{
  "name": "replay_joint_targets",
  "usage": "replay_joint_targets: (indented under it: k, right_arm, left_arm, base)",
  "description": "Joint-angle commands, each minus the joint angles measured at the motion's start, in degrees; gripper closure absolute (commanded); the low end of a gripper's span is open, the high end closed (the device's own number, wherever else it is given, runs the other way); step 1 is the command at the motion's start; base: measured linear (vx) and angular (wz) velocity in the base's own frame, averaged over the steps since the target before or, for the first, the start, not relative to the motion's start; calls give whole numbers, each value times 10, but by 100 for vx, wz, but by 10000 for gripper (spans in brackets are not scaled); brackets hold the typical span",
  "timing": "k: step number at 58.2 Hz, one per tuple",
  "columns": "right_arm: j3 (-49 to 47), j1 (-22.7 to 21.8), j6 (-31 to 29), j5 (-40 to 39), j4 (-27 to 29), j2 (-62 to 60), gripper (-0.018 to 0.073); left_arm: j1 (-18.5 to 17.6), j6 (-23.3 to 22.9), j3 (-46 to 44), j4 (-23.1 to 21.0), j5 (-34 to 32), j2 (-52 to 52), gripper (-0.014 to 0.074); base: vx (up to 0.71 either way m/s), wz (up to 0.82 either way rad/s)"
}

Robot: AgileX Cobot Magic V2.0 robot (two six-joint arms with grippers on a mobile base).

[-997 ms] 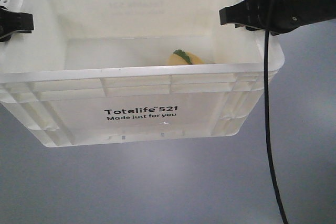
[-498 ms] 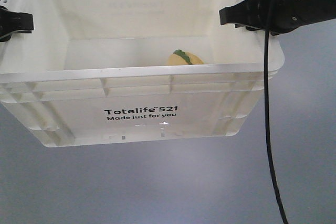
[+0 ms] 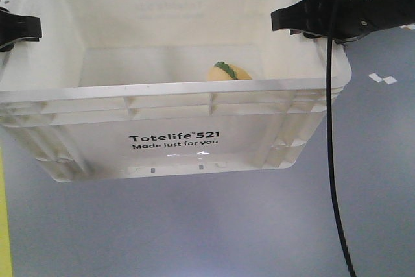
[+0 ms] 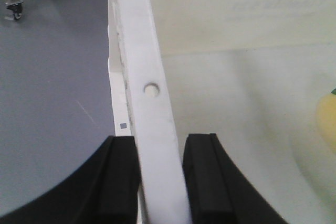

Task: Place moving items into box and shelve

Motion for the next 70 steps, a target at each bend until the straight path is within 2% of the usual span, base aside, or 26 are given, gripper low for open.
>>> replay_joint_targets:
  k: [1,40,70]
  right_arm:
    - [-26,-4,-8,-70,-37,-29,449]
    - [-26,-4,-8,-70,-37,-29,449]
    - [-26,-4,-9,-68,-37,-29,449]
  left_arm:
    - [-2,18,-24,11,-89,-22,540]
    - [-2,18,-24,11,-89,-22,540]
    - [-2,18,-24,11,-89,-22,540]
  base:
    - [12,54]
    - [17,54]
    - [28,29]
